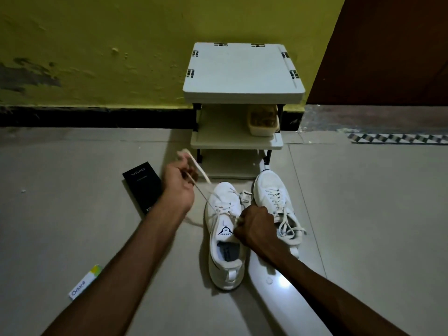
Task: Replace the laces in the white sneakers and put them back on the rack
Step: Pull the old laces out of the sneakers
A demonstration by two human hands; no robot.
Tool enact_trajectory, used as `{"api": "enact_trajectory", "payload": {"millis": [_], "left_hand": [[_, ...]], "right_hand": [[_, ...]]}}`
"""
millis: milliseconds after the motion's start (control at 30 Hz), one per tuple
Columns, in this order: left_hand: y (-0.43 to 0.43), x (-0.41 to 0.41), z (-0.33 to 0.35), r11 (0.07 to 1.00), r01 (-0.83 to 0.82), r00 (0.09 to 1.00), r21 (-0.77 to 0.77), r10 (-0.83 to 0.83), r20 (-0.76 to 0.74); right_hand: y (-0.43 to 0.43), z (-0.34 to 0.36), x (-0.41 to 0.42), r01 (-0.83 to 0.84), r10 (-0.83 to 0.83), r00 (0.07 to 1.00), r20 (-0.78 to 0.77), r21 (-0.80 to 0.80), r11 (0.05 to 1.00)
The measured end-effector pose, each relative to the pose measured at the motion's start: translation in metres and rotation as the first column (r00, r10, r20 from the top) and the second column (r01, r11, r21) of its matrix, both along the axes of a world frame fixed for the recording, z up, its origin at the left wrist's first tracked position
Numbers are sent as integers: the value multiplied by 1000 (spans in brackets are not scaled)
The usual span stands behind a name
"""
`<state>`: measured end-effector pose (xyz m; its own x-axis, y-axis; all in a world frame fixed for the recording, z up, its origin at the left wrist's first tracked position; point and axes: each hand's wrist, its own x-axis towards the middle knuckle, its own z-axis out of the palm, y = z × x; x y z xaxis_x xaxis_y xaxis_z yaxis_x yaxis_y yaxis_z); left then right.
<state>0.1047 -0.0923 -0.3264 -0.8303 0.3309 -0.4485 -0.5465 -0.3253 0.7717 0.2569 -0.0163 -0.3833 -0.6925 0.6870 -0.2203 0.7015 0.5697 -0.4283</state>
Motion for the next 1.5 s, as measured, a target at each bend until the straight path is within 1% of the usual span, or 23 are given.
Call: {"api": "enact_trajectory", "payload": {"millis": [33,100,167,233,300,333,367,400,467,533,633,767,800,867,933,1000,1067,1100,1167,1233,1300,1400,1500], "left_hand": [[-3,-10,4,990,-49,990,130,31,137],[-11,-18,3,984,3,982,179,-37,188],[-13,-9,-11,980,190,975,58,-195,102],[-13,-1,-27,903,385,920,-190,-393,-2],[-14,-1,-40,747,417,828,-518,-547,-121],[-16,-4,-45,621,371,749,-690,-640,-173],[-20,-4,-48,451,303,629,-839,-756,-180],[-23,-3,-49,284,229,504,-931,-853,-137],[-27,3,-49,55,77,340,-996,-940,-25],[-28,18,-42,-34,-89,302,-995,-953,6],[-27,44,-36,28,-221,315,-975,-944,-98],[-22,60,-51,40,-133,363,-990,-928,-86],[-21,61,-55,63,-108,369,-992,-924,-99],[-22,60,-62,188,-81,399,-979,-894,-204],[-27,51,-69,310,0,517,-951,-814,-266],[-34,40,-73,420,167,678,-892,-706,-206],[-40,34,-76,492,277,761,-826,-636,-124],[-41,33,-77,501,280,755,-819,-642,-135],[-41,36,-79,483,230,684,-845,-698,-213],[-38,41,-76,450,147,595,-881,-751,-285],[-36,43,-74,423,111,547,-899,-782,-300],[-36,42,-71,387,122,515,-914,-812,-275],[-36,38,-69,361,131,489,-923,-834,-257]], "right_hand": [[-1,1,1,-2,2,1000,3,-1,1000],[-1,2,2,-7,7,1000,0,-10,1000],[-1,2,3,-10,10,1000,-3,-4,1000],[1,1,3,-7,7,1000,-3,-5,1000],[0,1,3,-7,7,1000,-15,-14,1000],[0,1,3,-8,8,1000,-20,-20,1000],[0,1,3,-14,14,1000,-20,-18,1000],[-1,2,3,-16,16,1000,-14,-14,1000],[-1,2,3,-18,17,1000,-15,-10,1000],[1,3,3,-33,33,998,-44,-1,999],[0,10,4,-101,105,992,-75,57,993],[2,4,2,-131,138,988,-75,95,987],[3,1,1,-131,137,988,-64,92,987],[4,-2,1,-137,141,989,-48,77,988],[6,-6,3,-121,123,991,-56,44,992],[11,-11,6,-68,67,995,-79,-9,998],[16,-17,6,-26,18,995,-100,-82,996],[18,-17,5,-12,2,995,-97,-105,994],[18,-14,1,-33,28,998,-48,-99,995],[17,-8,-4,-117,117,993,1,47,992],[13,1,-11,-181,188,982,-10,208,961],[11,7,-26,-358,387,921,-42,301,884],[13,4,-40,-535,537,837,106,371,759]]}}
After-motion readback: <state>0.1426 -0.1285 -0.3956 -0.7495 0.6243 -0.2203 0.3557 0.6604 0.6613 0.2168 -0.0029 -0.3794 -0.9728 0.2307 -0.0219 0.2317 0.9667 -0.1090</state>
